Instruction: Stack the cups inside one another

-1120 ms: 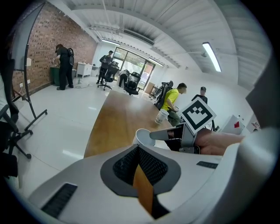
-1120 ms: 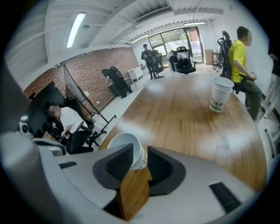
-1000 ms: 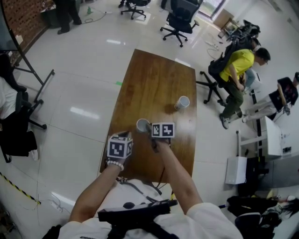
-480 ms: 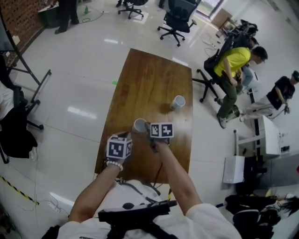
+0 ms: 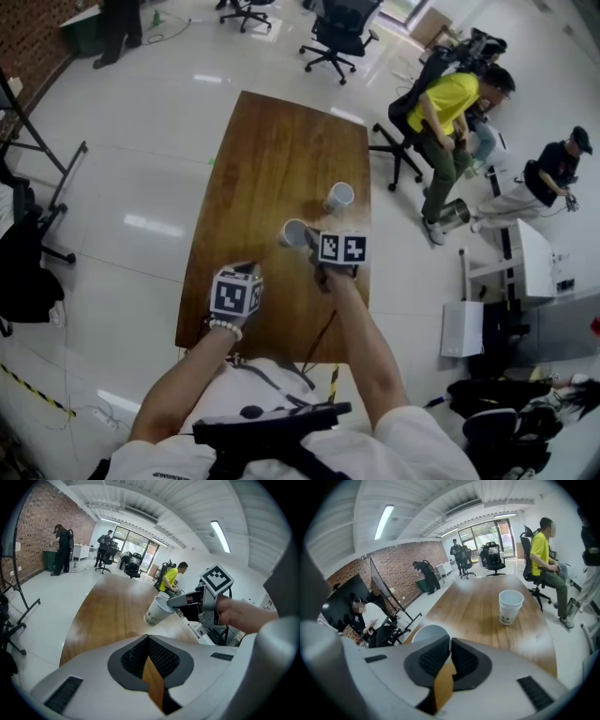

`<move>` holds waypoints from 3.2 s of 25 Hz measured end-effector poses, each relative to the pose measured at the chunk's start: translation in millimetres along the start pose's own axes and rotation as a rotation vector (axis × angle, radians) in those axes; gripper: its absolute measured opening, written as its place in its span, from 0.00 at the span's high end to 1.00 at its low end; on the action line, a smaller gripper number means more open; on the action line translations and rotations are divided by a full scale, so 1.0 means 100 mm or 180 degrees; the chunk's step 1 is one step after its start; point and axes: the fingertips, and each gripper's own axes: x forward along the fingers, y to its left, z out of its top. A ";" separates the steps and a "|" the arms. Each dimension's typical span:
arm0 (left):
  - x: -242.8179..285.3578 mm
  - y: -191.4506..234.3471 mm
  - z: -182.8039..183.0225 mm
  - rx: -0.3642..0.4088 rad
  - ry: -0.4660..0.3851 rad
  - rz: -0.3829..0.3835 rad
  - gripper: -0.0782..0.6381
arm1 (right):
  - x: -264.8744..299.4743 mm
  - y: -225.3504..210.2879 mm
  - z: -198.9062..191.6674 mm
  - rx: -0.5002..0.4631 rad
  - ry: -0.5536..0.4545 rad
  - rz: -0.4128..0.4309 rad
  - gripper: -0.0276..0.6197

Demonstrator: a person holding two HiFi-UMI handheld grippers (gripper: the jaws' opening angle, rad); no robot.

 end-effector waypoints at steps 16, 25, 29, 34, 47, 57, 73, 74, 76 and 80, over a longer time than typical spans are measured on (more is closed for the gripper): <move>0.35 -0.51 -0.09 0.0282 0.0213 -0.0140 0.90 | -0.81 -1.02 0.97 -0.0038 -0.0318 -0.0326 0.93; 0.53 -0.72 -0.14 0.0328 0.0309 -0.0120 0.90 | -0.80 -1.46 1.24 0.0016 -0.0190 -0.0308 0.93; 0.56 -0.67 -0.15 0.0308 0.0342 -0.0069 0.90 | -0.67 -1.57 1.35 0.0002 -0.0141 -0.0300 0.93; 0.61 -0.60 -0.14 0.0249 0.0371 -0.0019 0.90 | -0.51 -1.69 1.45 0.0000 -0.0087 -0.0291 0.93; 0.80 -0.46 -0.05 0.0177 0.0426 0.0061 0.90 | -0.17 -1.89 1.46 0.0002 0.0058 -0.0256 0.93; 0.88 -0.44 -0.09 0.0150 0.0512 0.0060 0.90 | 0.00 -1.95 1.38 -0.0054 0.0161 -0.0252 0.93; 0.88 -0.36 -0.11 0.0068 0.0538 0.0126 0.90 | 0.24 -2.02 1.24 -0.0037 0.0302 -0.0232 0.93; 0.89 -0.35 -0.11 0.0071 0.0539 0.0134 0.90 | 0.25 -2.02 1.23 -0.0035 0.0311 -0.0233 0.93; 0.89 -0.34 -0.12 0.0076 0.0552 0.0144 0.90 | 0.27 -2.04 1.21 -0.0028 0.0326 -0.0234 0.93; 0.90 -0.33 -0.13 0.0073 0.0563 0.0151 0.90 | 0.30 -2.07 1.17 -0.0027 0.0352 -0.0235 0.93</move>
